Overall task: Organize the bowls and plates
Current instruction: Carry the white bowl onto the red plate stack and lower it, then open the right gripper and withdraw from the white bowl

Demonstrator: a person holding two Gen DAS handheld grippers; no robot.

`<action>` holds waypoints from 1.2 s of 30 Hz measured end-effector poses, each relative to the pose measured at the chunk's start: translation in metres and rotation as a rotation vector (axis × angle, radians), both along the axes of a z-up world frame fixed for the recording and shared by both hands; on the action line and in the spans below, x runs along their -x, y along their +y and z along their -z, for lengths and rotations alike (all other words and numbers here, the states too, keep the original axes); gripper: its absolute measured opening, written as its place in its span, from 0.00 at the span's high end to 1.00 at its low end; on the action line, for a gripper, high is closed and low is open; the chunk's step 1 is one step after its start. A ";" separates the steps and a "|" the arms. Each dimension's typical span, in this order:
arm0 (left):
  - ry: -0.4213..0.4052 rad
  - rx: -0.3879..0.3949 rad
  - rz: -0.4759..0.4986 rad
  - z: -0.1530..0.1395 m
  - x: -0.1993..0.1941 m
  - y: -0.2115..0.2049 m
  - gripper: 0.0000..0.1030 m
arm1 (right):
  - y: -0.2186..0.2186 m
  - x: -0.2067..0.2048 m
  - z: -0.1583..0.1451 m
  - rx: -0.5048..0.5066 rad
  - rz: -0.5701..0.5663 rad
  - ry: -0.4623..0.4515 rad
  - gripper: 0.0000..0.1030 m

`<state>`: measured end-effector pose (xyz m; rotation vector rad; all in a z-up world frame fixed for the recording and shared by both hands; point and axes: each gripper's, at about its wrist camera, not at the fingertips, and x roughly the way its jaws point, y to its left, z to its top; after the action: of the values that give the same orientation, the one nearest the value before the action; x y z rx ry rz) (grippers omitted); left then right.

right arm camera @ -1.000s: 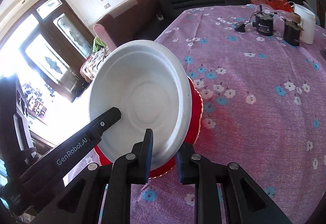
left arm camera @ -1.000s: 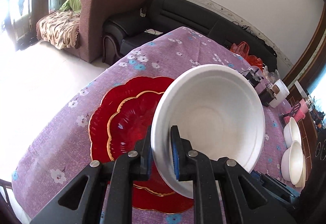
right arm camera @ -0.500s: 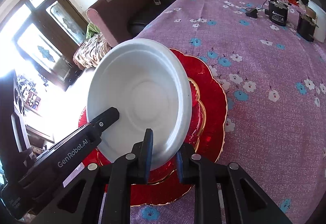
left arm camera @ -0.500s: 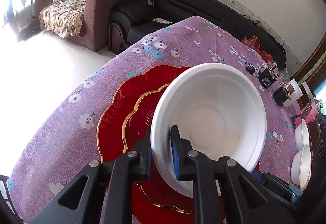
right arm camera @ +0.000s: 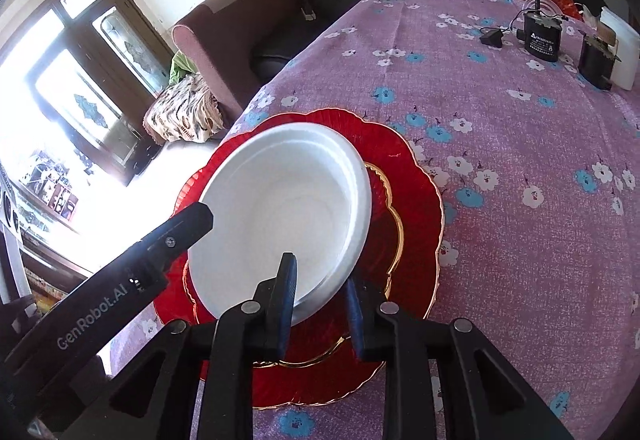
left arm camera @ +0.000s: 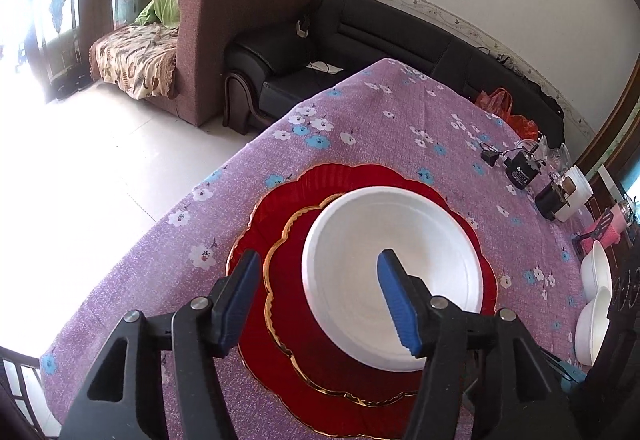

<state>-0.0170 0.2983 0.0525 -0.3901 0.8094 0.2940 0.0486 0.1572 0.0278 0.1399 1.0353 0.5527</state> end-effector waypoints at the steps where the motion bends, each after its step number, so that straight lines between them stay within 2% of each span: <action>1: -0.010 -0.006 -0.006 -0.003 0.003 0.000 0.38 | -0.001 0.002 -0.002 -0.001 0.002 -0.006 0.68; 3: -0.031 -0.012 -0.014 -0.010 0.009 0.000 0.36 | -0.003 0.004 -0.006 0.003 0.009 -0.023 0.62; 8: -0.083 -0.053 -0.029 -0.027 0.022 -0.007 0.32 | -0.008 0.015 -0.014 0.002 0.004 -0.056 0.58; 11: -0.120 -0.119 -0.048 -0.039 0.032 -0.017 0.26 | -0.015 0.023 -0.021 -0.013 0.015 -0.075 0.58; 13: -0.150 -0.173 -0.070 -0.048 0.040 -0.025 0.17 | -0.022 0.028 -0.026 -0.025 0.026 -0.092 0.57; 18: -0.203 -0.281 -0.088 -0.067 0.053 -0.047 0.08 | -0.045 0.042 -0.042 -0.047 0.068 -0.150 0.53; 26: -0.178 -0.309 0.028 -0.069 0.053 -0.088 0.07 | -0.085 0.057 -0.057 -0.095 0.122 -0.191 0.52; 36: -0.178 -0.352 0.095 -0.075 0.058 -0.130 0.07 | -0.136 0.069 -0.056 -0.135 0.194 -0.195 0.49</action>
<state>-0.0752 0.1682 0.1275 -0.0459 0.5847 0.3017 -0.0200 0.0216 0.0841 0.2972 0.7849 0.4498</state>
